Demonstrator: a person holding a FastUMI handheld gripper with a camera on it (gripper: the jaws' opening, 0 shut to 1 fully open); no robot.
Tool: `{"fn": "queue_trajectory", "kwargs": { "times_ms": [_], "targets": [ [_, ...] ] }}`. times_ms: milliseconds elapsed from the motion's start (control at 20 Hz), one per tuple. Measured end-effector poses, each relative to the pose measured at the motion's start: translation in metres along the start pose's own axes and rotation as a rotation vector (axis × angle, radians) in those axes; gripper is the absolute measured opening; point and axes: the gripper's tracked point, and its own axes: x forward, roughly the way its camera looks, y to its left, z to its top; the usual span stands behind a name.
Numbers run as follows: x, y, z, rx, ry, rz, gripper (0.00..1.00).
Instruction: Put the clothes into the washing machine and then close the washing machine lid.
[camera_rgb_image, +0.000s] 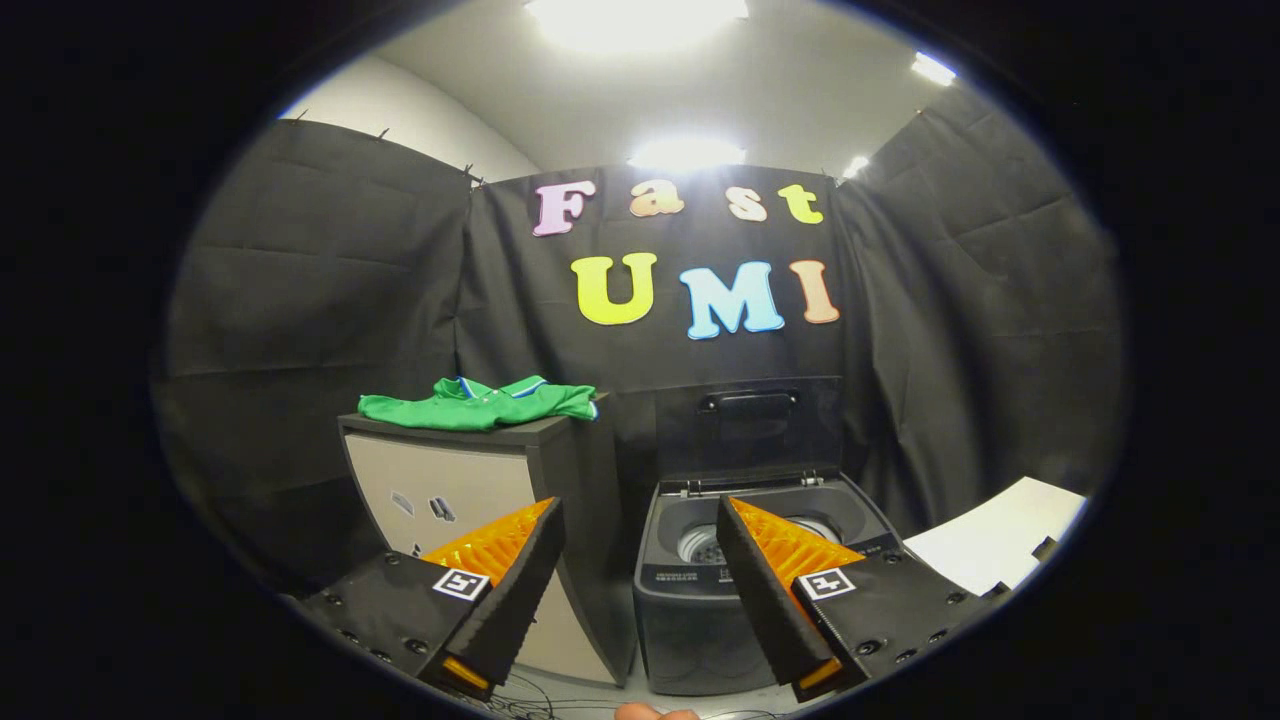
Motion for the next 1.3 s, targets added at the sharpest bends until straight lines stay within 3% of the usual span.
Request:
{"fn": "queue_trajectory", "kwargs": {
  "times_ms": [250,350,650,1150,1300],
  "targets": [
    [0.031,0.032,0.046,-0.020,0.026,0.118,0.96],
    [0.052,0.064,0.072,0.018,0.035,0.211,0.96],
    [0.124,0.121,0.101,0.107,0.233,0.313,0.97],
    [0.231,0.204,0.084,0.058,0.485,0.302,0.98],
    [0.261,0.213,0.072,0.000,0.545,0.262,0.98]
  ]
}}
